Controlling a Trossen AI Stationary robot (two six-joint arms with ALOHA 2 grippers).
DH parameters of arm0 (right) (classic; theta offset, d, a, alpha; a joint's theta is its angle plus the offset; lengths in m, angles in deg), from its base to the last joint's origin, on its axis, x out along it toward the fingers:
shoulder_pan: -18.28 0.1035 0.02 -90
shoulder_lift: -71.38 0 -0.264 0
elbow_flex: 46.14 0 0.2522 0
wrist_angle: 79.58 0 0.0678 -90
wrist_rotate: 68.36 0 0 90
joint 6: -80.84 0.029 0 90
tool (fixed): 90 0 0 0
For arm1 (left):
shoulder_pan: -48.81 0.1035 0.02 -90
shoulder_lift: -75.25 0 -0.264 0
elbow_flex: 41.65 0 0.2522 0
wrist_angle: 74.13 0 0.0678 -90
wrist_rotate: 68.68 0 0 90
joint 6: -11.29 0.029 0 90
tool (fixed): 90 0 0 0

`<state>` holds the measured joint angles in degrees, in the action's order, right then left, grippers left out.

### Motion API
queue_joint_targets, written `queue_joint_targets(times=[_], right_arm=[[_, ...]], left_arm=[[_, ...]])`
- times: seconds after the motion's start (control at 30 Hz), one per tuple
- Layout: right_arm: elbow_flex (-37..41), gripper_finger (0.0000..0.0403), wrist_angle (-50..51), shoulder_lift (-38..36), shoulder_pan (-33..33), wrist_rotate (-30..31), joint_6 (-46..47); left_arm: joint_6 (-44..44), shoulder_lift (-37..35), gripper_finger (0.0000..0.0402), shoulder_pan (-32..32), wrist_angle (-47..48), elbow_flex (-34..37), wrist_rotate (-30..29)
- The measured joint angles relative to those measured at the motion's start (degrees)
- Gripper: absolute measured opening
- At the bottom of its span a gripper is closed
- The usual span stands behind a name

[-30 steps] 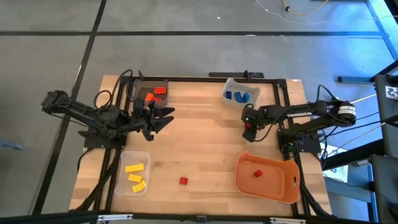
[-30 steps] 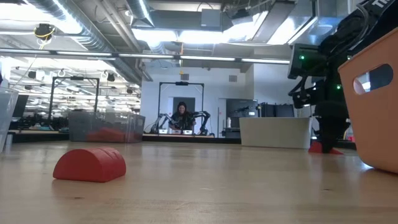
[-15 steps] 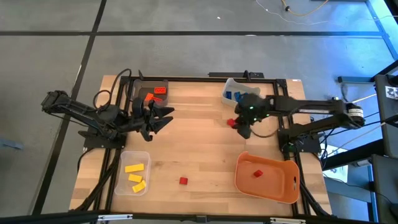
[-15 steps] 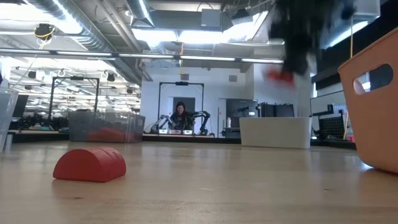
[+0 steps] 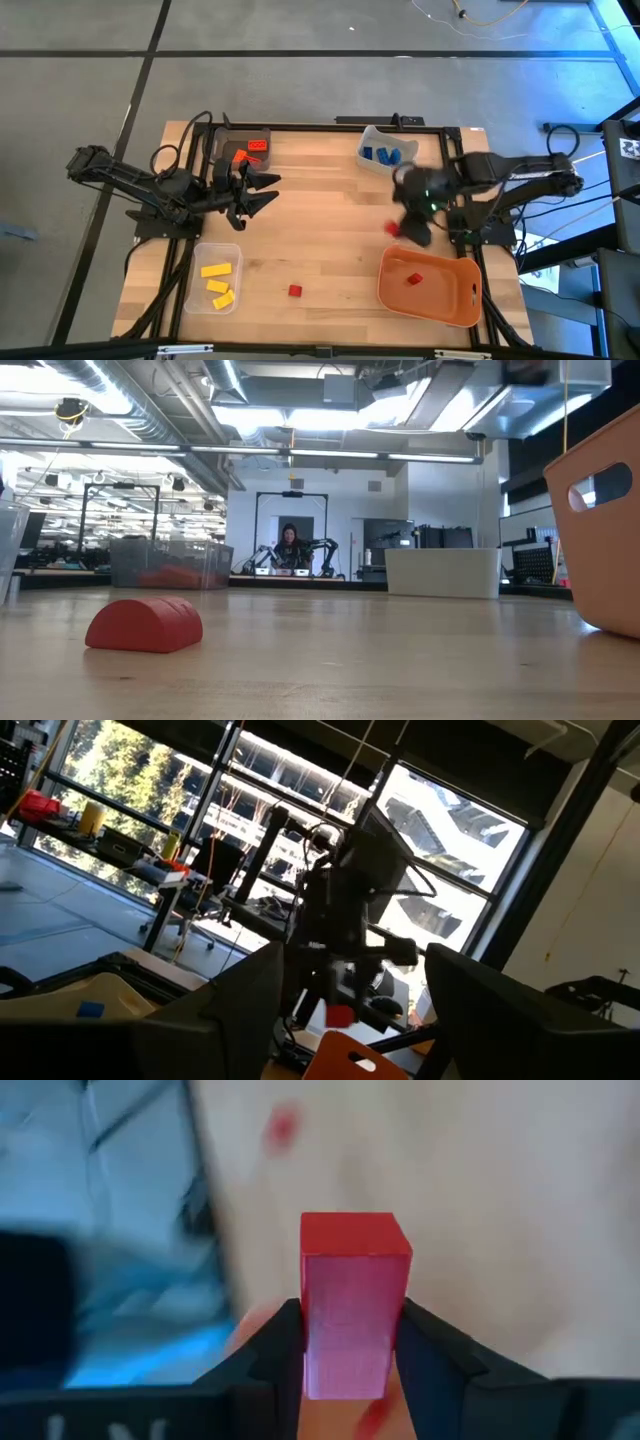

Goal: Sort & place blocks by color
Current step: Put the top red block into the orange bin

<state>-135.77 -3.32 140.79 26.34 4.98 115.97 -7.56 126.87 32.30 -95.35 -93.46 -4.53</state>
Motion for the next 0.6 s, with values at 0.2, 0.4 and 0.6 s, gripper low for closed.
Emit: queue_joint_targets(times=[0.2,0.4,0.6], right_arm=[[0.57,0.0123,8.84,0.99,15.26,-15.76,23.68],[9.23,0.0123,7.26,2.58,25.06,-35.21,41.27],[21.24,0.0123,0.12,3.40,23.78,-42.99,42.65]], left_arm=[[0.00,0.00,0.0237,-0.02,0.00,0.00,0.00],[0.04,0.00,0.0237,-0.02,0.00,0.00,0.02],[0.09,0.00,0.0237,-0.02,0.00,0.00,0.02]])
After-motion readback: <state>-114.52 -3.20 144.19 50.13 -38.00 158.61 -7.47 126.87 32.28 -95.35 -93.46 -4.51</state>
